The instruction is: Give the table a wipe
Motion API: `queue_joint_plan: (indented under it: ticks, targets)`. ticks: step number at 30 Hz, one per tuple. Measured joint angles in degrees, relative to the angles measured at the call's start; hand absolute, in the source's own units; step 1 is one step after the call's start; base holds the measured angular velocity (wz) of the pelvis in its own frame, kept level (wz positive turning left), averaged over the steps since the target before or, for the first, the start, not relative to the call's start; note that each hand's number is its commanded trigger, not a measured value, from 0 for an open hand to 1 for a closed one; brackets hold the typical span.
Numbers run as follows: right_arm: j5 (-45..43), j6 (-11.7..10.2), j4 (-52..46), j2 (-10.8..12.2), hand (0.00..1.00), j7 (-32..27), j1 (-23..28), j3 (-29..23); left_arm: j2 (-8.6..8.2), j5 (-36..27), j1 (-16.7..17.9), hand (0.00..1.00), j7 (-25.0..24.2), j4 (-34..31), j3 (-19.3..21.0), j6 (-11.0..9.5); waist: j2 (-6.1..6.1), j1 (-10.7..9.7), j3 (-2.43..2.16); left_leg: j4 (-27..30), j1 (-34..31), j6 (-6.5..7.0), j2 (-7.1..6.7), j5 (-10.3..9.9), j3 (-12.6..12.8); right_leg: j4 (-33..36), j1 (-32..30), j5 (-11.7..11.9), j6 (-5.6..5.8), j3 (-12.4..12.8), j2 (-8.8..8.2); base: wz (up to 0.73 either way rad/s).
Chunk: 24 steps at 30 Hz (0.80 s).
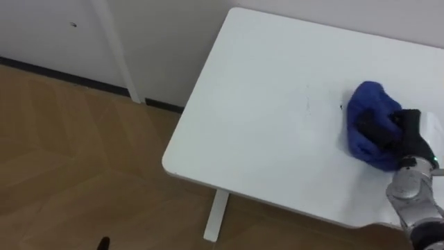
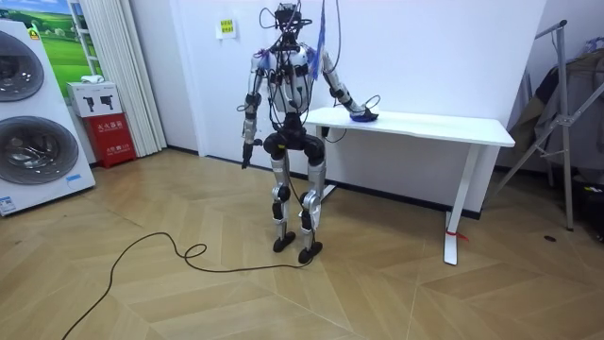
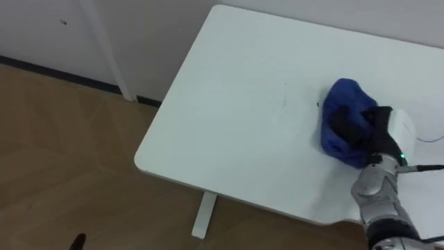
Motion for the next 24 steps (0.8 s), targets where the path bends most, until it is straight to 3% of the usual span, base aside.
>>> queue_joint_plan:
  ticks: [3, 8, 12, 14, 16, 19, 20, 22, 24]
  targets:
    - [0.4, -0.3, 2.7, -2.4, 1.00, -1.1, 1.2, -1.1, 0.02, -0.1, 0.0, 0.00, 0.0, -0.8, 0.1, -0.2, -0.08, -0.3, -0.06, 0.0, -0.2, 0.00, 0.01, 0.0, 0.0, 0.0, -0.2, 0.0, 0.01, 0.0, -0.02, 0.01]
    - [0.3, -0.3, 3.5, -2.5, 1.00, -2.1, 4.2, -5.8, 0.09, 0.0, 0.5, 0.00, 0.0, -0.8, 1.8, -0.3, -0.96, -1.7, -0.40, -0.2, 0.2, 0.00, 0.23, 0.0, 0.9, 0.0, -0.3, 0.0, 0.02, 0.4, 0.00, -0.07]
    - [-1.3, 0.5, 4.8, -2.5, 1.00, -2.2, 7.6, -10.1, 0.47, 0.0, 0.5, 0.00, 0.1, -0.8, 3.7, -0.3, -2.23, -3.7, -0.79, -0.6, 0.8, 0.00, 0.18, 0.0, -0.1, 0.0, 0.4, 0.0, 0.02, -0.8, 0.01, 0.11]
    - [-1.3, 1.2, 3.9, -2.5, 1.00, -2.3, 8.9, -9.8, 0.85, 0.0, 1.0, 0.00, 0.1, -0.8, 3.6, -0.3, -2.51, -3.3, -0.68, -0.6, 1.2, -0.01, 0.29, 0.0, 0.0, 0.0, 0.7, 0.0, 0.02, -0.6, 0.07, -0.06]
    - [-2.1, 2.8, 2.3, -2.6, 1.00, -2.5, 9.9, -8.6, 1.01, 0.0, 1.3, 0.00, -0.3, -0.7, 3.1, -0.2, -2.48, -3.2, -0.43, -0.6, 1.5, -0.02, 0.30, -0.1, 0.2, 0.0, 1.1, 0.0, 0.02, -0.6, 0.07, -0.10]
    - [-5.6, 7.1, -2.7, -2.5, 1.00, -2.4, 8.8, -5.9, 0.86, -0.1, 0.3, 0.00, -0.9, -0.7, 1.2, -0.2, -2.35, -2.0, 0.07, -0.9, 1.5, -0.01, 0.46, -0.1, 1.3, 0.5, 0.7, 0.0, 0.06, -0.1, -0.04, -0.26]
    - [-7.3, 9.1, -5.1, -2.6, 1.00, -2.1, 7.1, -3.2, 0.88, -0.1, 0.4, 0.00, -1.2, -0.7, -0.1, -0.2, -1.94, -1.4, 0.50, -0.9, 1.4, -0.09, 0.56, -0.1, 1.8, 1.0, 0.0, 0.0, 0.02, 0.7, 0.03, -0.43]
    - [-10.1, 12.0, -9.3, -2.4, 1.00, -1.0, 4.9, 2.5, 0.89, -0.1, -0.3, 0.00, -1.8, 0.0, -2.0, -0.2, -1.38, -0.1, 0.63, -0.9, 1.2, -0.22, 0.97, 0.0, 3.0, 1.4, -0.9, 0.2, -0.27, 1.4, 0.14, -0.39]
    - [-14.8, 13.7, -13.6, -2.0, 1.00, 2.7, -0.4, 11.9, 1.04, 0.0, -1.6, 0.00, -2.8, 1.2, -3.4, 0.2, -0.95, 1.9, 0.62, -0.9, 0.5, -0.64, 1.63, 0.3, 4.1, 2.1, -2.3, 0.5, -0.74, 2.3, 0.52, -0.26]
